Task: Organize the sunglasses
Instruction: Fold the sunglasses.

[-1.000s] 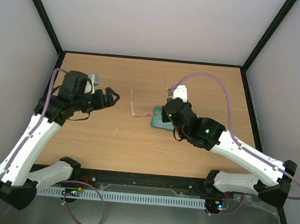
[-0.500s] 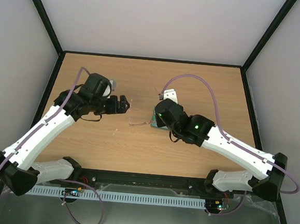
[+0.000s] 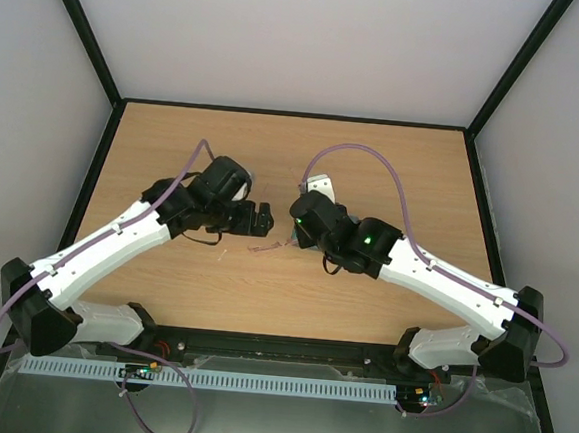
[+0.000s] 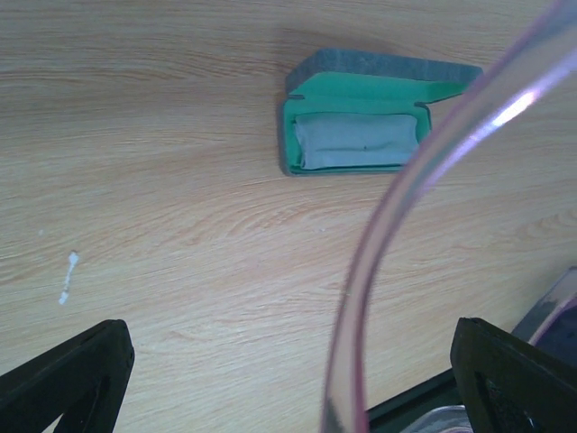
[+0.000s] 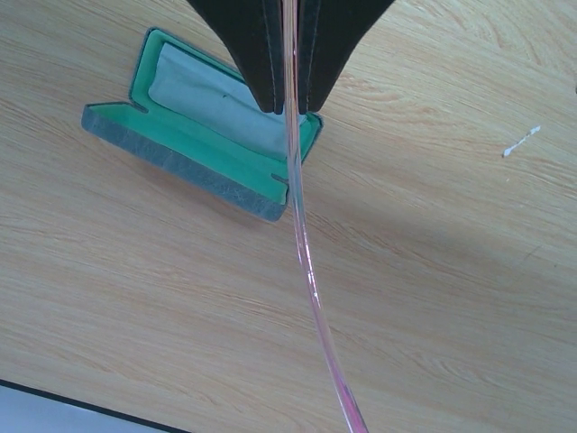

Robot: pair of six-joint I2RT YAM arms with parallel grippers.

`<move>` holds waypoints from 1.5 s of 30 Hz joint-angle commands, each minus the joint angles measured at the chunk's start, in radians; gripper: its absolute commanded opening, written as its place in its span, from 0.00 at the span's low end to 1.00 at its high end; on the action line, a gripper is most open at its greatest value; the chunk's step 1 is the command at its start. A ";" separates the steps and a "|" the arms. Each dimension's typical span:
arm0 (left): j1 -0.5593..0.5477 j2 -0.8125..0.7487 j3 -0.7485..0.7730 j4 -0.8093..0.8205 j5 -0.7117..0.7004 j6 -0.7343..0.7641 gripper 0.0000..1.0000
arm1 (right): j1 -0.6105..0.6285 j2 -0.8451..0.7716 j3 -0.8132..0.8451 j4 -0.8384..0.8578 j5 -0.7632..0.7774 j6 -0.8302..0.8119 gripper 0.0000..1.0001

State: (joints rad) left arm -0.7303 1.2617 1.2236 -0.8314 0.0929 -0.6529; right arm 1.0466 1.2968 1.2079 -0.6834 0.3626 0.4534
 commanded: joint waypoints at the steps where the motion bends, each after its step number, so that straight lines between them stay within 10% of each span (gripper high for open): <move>1: -0.038 0.008 -0.002 0.038 -0.004 -0.032 0.99 | 0.001 0.004 0.029 -0.015 0.010 0.009 0.01; 25: 0.162 -0.064 0.009 -0.119 -0.060 0.099 0.99 | 0.000 -0.040 -0.030 -0.021 -0.097 0.016 0.01; 45: -0.057 0.058 -0.010 -0.007 -0.032 0.024 0.99 | -0.001 0.035 -0.001 -0.007 -0.161 0.035 0.01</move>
State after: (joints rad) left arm -0.7437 1.3090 1.2236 -0.8635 0.0517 -0.5957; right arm 1.0466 1.3247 1.1809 -0.6975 0.2070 0.4747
